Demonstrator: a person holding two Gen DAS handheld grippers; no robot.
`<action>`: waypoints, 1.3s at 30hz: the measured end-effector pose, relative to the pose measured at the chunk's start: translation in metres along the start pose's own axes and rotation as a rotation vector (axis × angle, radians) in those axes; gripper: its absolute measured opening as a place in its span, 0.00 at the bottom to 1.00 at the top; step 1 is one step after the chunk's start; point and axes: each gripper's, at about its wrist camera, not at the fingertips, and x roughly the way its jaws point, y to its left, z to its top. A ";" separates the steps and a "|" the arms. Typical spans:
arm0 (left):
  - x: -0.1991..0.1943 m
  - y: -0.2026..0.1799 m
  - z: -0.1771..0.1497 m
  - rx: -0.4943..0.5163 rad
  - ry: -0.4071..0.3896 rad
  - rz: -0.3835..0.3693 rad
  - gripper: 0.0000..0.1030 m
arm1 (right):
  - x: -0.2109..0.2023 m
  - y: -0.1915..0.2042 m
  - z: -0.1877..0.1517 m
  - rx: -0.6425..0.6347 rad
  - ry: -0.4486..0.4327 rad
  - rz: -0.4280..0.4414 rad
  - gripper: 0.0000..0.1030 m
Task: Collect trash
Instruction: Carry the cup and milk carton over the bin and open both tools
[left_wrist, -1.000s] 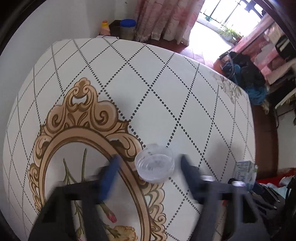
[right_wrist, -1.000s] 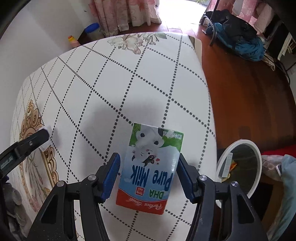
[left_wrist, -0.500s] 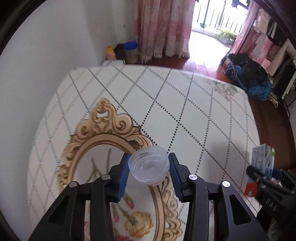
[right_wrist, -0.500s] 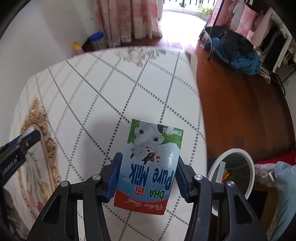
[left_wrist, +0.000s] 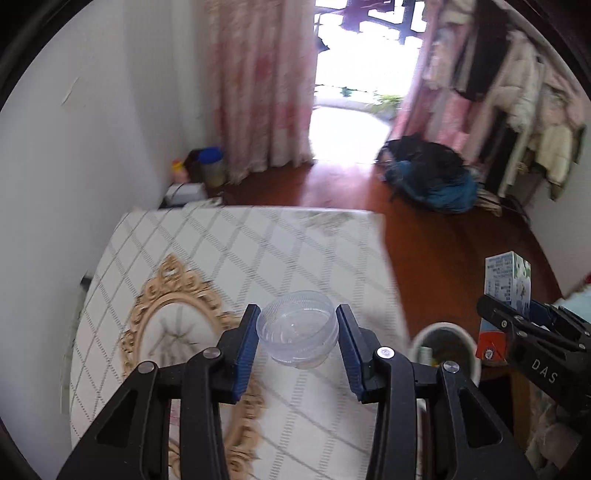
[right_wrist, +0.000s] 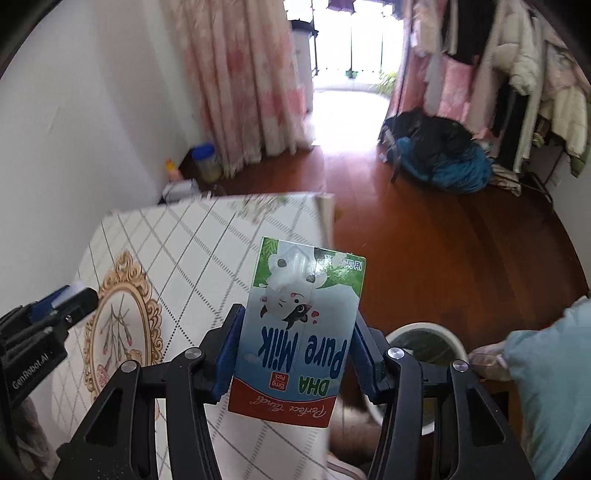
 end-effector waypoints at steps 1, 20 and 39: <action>-0.005 -0.012 0.000 0.014 -0.003 -0.018 0.37 | -0.009 -0.009 -0.002 0.008 -0.011 -0.004 0.54; 0.152 -0.239 -0.029 0.163 0.416 -0.341 0.37 | 0.045 -0.259 -0.107 0.283 0.250 -0.106 0.54; 0.217 -0.270 -0.049 0.238 0.543 -0.243 0.97 | 0.164 -0.303 -0.139 0.351 0.447 -0.121 0.98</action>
